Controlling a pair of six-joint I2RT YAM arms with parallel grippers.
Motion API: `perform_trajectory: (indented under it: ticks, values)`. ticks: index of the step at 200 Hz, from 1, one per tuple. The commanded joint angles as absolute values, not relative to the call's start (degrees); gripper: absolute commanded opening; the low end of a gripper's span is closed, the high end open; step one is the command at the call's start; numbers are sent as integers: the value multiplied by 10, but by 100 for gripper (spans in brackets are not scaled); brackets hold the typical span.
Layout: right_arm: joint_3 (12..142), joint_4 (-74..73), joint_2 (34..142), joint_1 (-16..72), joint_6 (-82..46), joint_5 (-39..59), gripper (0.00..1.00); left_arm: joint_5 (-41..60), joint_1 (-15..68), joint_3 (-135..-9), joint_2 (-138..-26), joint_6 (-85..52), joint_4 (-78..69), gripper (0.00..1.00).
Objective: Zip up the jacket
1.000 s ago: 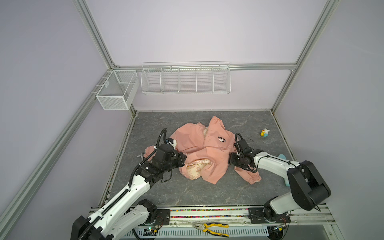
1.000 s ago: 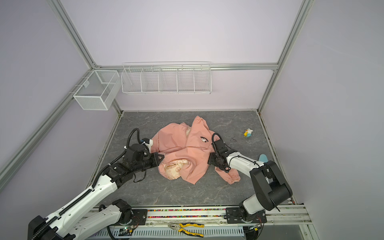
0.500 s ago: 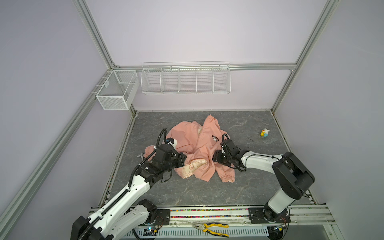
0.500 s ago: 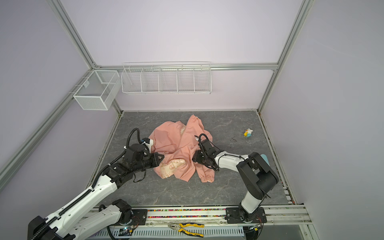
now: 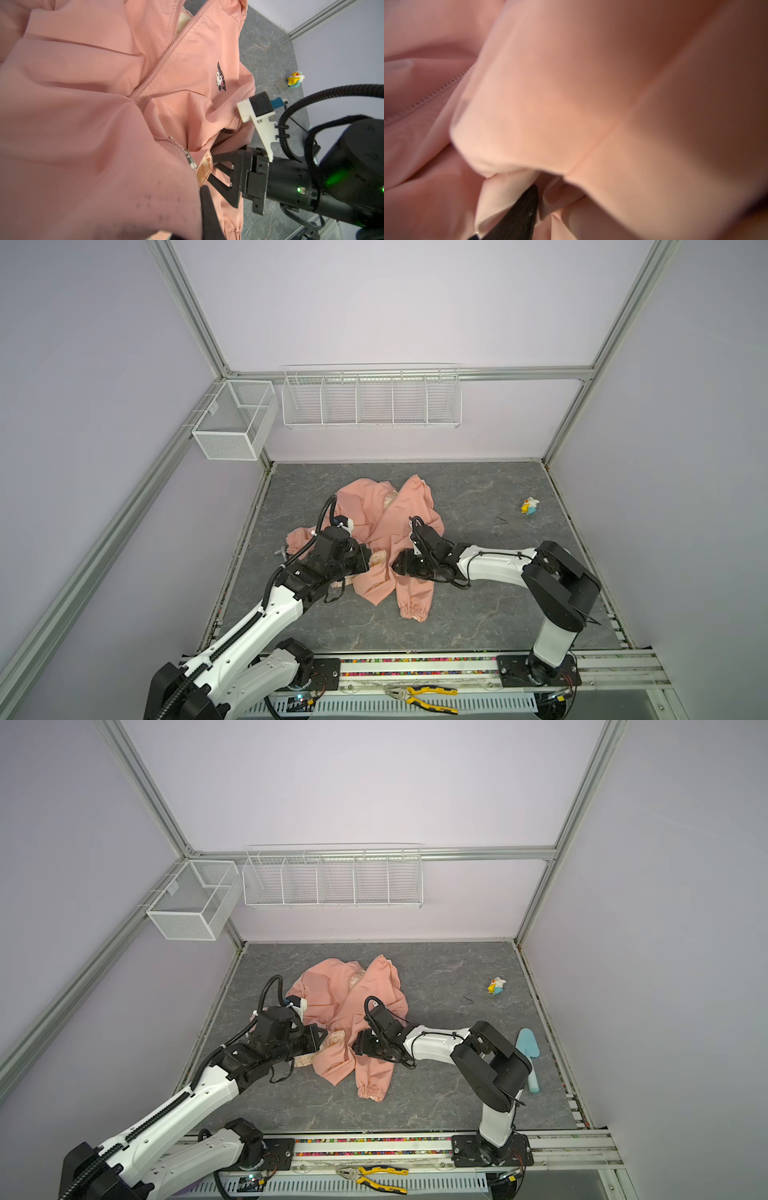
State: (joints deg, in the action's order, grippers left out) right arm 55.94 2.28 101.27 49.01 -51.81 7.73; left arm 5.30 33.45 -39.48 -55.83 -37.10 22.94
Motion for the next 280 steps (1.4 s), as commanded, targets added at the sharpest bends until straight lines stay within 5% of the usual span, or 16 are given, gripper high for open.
perform_trajectory:
  ticks: [1, 34, 61, 127, 232, 251, 280]
  values:
    - [561, 76, 923, 490, -473, 41, 76, 33, 324, -394, -559, -375, 232, 0]
    - [572, 152, 819, 466, -405, -15, 90, 38, 302, -383, -546, -377, 237, 0]
    - [603, 192, 814, 386, -372, -8, 93, 49, 292, -370, -530, -377, 233, 0]
    - [711, 113, 1030, 205, -395, 120, 88, 88, 292, -336, -520, -384, 213, 0]
    - [924, -25, 1317, 200, -508, 234, 88, 102, 292, -317, -510, -406, 211, 0]
    - [936, -54, 1337, 204, -529, 248, 79, 103, 292, -309, -508, -414, 203, 0]
    - [923, -95, 1338, 202, -548, 264, 46, 96, 292, -305, -504, -420, 200, 0]
